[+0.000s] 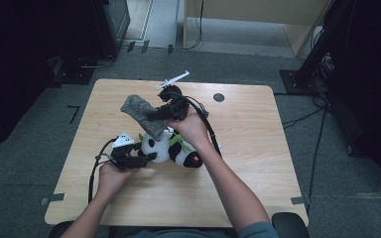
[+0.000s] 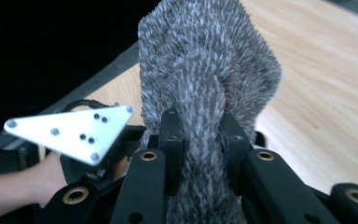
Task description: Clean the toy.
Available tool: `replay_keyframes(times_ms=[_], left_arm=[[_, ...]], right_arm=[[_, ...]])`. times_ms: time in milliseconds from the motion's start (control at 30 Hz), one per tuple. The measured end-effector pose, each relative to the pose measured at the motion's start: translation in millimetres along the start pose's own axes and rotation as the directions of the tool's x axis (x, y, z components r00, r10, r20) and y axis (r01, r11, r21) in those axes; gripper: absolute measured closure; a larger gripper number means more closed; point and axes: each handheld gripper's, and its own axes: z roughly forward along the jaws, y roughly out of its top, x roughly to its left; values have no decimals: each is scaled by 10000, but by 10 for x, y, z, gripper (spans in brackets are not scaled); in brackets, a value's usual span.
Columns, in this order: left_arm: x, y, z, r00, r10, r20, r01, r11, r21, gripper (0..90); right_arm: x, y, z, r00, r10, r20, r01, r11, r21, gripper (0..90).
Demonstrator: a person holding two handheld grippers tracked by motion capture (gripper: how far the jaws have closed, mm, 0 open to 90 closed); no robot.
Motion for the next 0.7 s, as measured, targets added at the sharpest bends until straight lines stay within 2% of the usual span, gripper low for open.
replay_keyframes(times_ms=[167, 367, 500, 700], left_arm=[[1, 1, -1, 10000, 30, -16, -30, 10000, 16, 287], [-2, 0, -1, 10000, 16, -14, -16, 10000, 22, 287], [-2, 1, -3, 10000, 53, -22, -53, 10000, 61, 287], [-5, 3, -3, 10000, 74, -43, -74, 9999, 96, 292]], right_arm=[[-23, -26, 232, 9999, 122, -84, -119, 9991, 402, 762], [-109, -155, 399, 9993, 143, 344, -180, 9936, 1112, 762], [-188, -250, 387, 9982, 237, 555, -304, 9917, 1245, 761], [-271, -360, 246, 9977, 319, 601, -381, 9938, 1041, 760]])
